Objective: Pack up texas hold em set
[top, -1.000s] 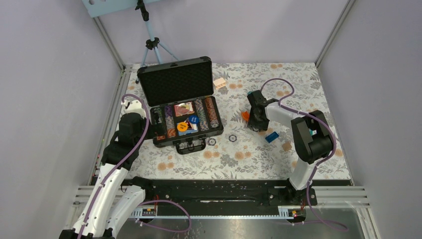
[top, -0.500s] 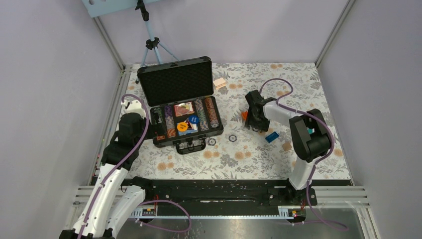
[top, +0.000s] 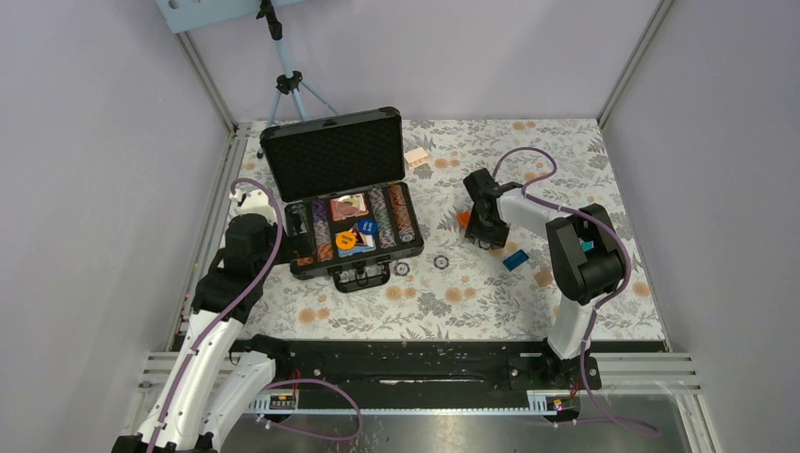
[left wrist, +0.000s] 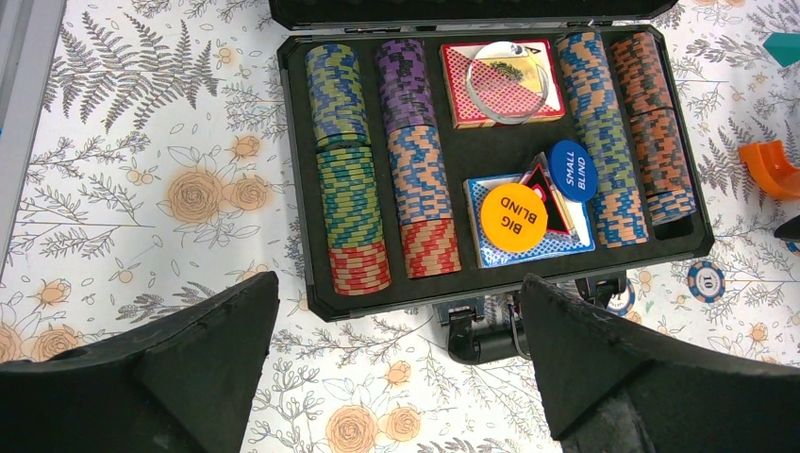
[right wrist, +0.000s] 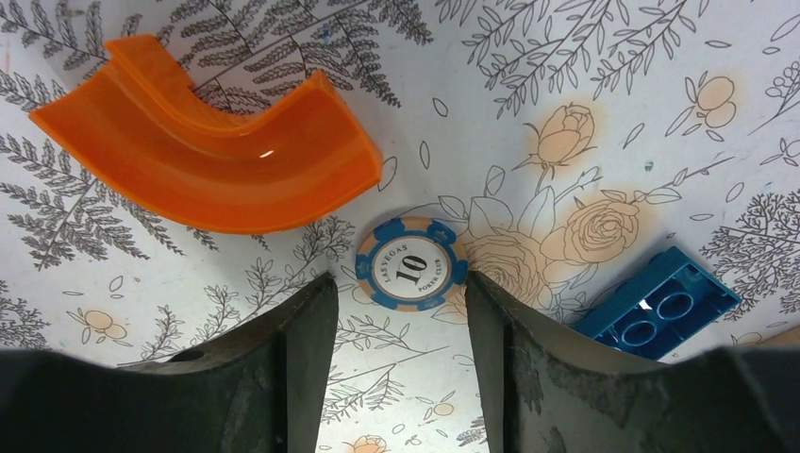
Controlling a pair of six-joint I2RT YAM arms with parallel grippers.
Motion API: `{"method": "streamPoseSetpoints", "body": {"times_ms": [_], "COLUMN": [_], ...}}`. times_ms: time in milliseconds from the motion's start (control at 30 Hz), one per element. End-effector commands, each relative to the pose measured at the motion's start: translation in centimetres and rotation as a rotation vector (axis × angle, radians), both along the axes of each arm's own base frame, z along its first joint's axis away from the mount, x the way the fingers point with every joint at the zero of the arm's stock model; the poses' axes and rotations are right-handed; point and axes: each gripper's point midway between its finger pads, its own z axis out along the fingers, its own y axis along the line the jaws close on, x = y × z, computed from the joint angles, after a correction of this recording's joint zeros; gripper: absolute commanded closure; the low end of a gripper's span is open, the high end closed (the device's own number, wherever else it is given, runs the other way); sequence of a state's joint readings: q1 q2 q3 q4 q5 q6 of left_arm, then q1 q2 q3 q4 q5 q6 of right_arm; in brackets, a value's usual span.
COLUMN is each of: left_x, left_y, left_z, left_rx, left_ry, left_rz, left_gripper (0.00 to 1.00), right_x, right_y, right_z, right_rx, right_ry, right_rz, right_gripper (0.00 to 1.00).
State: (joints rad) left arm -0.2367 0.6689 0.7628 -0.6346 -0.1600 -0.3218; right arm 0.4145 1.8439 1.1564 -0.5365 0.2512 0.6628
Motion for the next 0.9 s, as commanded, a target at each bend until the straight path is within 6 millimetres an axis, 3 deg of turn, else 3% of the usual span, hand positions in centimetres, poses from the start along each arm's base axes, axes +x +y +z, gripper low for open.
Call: {"method": "streamPoseSetpoints", "body": {"times_ms": [0,233,400,700,867], "left_x": [0.4,0.4,0.4,0.5,0.4], "left_y": [-0.5,-0.5,-0.5,-0.5,-0.5], "left_z": [1.1,1.1,1.1,1.2,1.2], "left_rx": [-0.016,-0.015,-0.015,-0.015,-0.013], "left_ry": [-0.048,-0.048,-0.049,-0.051,-0.051], "left_rz": [-0.019,-0.019,-0.019,-0.019,-0.020], "left_gripper": [0.01,0.01,0.01,0.01,0.01], "right_x": [0.0,0.7,0.4,-0.6,-1.1], "right_y": [-0.8,-0.7,-0.7,0.0,0.6], "right_z": [-0.9,-0.7,-1.0,-1.3,-0.2], "right_rx": [-0.062,-0.065,-0.063,-0.010,-0.004], "right_ry": [0.017,-0.001,0.009,0.016,-0.011], "right_rz": [-0.029,-0.022,-0.017,0.012,0.066], "right_gripper": [0.40,0.41,0.54,0.58,0.57]}}
